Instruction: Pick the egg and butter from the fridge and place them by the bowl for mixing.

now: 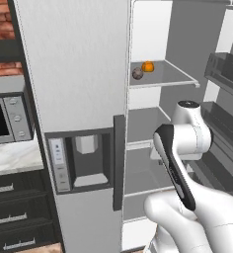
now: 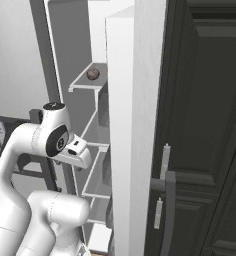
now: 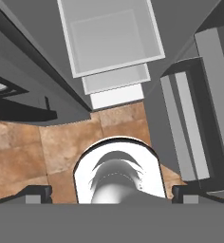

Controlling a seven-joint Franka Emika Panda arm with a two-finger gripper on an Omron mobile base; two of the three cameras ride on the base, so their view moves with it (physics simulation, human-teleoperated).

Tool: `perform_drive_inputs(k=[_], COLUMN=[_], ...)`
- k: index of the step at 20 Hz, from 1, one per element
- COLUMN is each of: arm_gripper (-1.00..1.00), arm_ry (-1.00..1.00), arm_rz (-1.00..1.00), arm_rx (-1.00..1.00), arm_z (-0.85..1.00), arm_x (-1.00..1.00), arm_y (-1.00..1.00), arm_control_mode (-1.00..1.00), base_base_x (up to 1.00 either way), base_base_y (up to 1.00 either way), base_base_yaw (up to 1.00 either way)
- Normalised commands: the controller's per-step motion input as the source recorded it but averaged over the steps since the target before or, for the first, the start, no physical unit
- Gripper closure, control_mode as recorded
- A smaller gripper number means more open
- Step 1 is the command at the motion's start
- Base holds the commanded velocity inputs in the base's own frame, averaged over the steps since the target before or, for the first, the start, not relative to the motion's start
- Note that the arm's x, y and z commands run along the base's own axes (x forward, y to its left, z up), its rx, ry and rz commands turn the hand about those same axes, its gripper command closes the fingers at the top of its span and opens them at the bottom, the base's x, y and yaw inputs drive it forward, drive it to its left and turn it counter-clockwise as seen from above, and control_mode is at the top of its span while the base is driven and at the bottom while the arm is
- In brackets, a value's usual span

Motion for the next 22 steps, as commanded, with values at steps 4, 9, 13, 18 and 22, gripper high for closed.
perform_drive_inputs(k=[4, 9, 13, 18, 22], arm_gripper=[-1.00, -1.00, -1.00, -1.00, -1.00], arm_ry=[0.00, 0.00, 0.00, -0.05, -0.19], arm_rz=[0.00, 0.00, 0.00, 0.01, 0.00], arm_rx=[0.00, 0.00, 0.00, 0.00, -0.01], arm_z=[0.00, 0.00, 0.00, 0.01, 0.39], arm_x=[0.00, 0.00, 0.00, 0.00, 0.00], arm_y=[0.00, 0.00, 0.00, 0.00, 0.00], arm_control_mode=[1.00, 1.00, 1.00, -1.00, -1.00], base_base_x=[0.07, 0.01, 0.00, 0.00, 0.00], base_base_y=[0.00, 0.00, 0.00, 0.00, 0.00], base_base_yaw=[0.00, 0.00, 0.00, 0.00, 0.00])
